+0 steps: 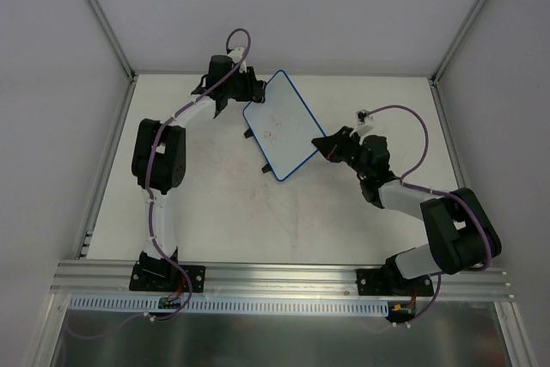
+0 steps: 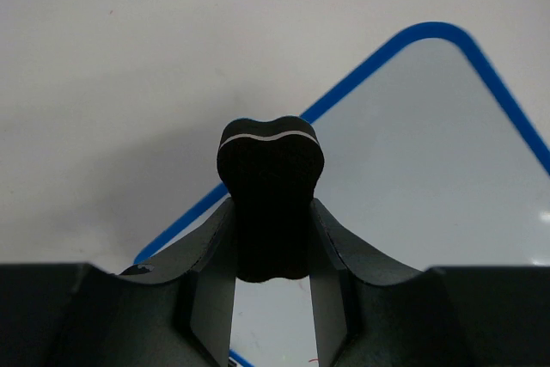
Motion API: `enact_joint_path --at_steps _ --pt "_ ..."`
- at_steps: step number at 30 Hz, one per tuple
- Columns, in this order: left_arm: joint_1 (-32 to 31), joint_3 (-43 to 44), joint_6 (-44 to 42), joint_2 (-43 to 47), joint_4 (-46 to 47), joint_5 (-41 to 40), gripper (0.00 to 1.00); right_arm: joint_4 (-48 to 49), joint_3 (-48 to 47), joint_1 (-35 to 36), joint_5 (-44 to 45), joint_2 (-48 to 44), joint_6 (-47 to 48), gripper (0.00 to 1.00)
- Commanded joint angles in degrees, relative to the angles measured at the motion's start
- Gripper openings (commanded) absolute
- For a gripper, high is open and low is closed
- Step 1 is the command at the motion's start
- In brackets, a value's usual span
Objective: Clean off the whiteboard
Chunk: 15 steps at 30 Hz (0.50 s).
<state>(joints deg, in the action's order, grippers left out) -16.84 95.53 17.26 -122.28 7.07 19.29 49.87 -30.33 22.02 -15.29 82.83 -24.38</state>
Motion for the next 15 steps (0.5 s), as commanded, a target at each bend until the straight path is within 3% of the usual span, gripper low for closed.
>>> enact_joint_path --at_steps 1,15 --pt "-0.21 -0.16 1.99 -0.24 -0.3 2.42 0.0 1.9 -0.52 0.22 0.7 0.14 4.26 0.0" --pt "-1.26 -2.01 -0.46 0.73 -1.27 6.81 0.0 -0.47 -0.7 0.04 1.14 -0.12 3.03 0.0"
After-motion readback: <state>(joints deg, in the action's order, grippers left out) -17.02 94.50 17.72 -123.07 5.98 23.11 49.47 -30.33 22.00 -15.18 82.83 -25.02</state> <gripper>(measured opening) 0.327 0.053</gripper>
